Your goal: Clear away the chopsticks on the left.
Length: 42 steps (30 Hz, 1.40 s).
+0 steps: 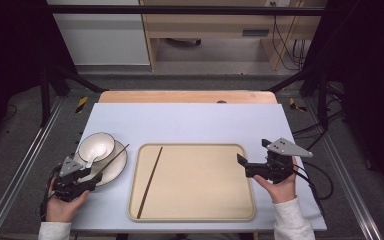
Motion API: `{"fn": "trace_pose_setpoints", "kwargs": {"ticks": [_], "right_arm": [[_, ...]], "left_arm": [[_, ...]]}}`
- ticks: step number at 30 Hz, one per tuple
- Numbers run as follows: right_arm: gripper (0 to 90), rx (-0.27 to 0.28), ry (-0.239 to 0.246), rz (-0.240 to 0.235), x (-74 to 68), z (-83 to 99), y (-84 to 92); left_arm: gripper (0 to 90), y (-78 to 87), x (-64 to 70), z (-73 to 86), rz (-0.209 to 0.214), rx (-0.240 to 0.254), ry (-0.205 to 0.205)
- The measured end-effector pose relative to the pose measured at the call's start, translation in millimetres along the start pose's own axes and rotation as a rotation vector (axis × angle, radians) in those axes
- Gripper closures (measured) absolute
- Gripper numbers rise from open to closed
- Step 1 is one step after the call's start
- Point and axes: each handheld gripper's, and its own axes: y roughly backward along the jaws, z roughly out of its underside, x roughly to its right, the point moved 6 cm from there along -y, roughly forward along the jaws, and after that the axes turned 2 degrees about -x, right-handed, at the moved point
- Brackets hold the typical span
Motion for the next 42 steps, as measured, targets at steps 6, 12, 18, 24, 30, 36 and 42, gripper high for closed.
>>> {"fn": "trace_pose_setpoints", "kwargs": {"ticks": [6, 12, 18, 24, 30, 36, 42], "right_arm": [[3.5, 0.001, -0.002, 0.000, -0.3, 0.0, -0.8], [3.5, 0.001, -0.001, 0.000, 0.0, -0.2, -0.4], [3.5, 0.000, -0.002, -0.002, -0.3, -0.1, -0.5], [3.5, -0.002, -0.002, 0.000, -0.4, 0.2, -1.0], [3.5, -0.003, 0.000, -0.002, -0.3, 0.3, -0.9], [3.5, 0.000, -0.001, -0.002, 0.0, -0.1, -0.4], [3.4, 0.001, 0.001, 0.001, 0.7, -0.3, 0.7]], "left_arm": [[65.2, -6.6, -2.1, 0.3, 0.004, -0.030, -0.015], [73.6, -9.1, -1.3, 1.2, 0.015, -0.050, -0.020], [78.9, -9.7, 0.9, 1.0, 0.020, -0.053, -0.023], [82.0, -9.2, 3.2, 0.7, 0.033, -0.063, -0.042], [84.3, -9.8, 7.3, -0.3, 0.040, -0.064, -0.043], [84.4, -5.5, 11.2, -3.1, 0.050, -0.056, -0.037], [84.5, 0.0, 20.8, -8.5, 0.044, -0.033, -0.033]]}}
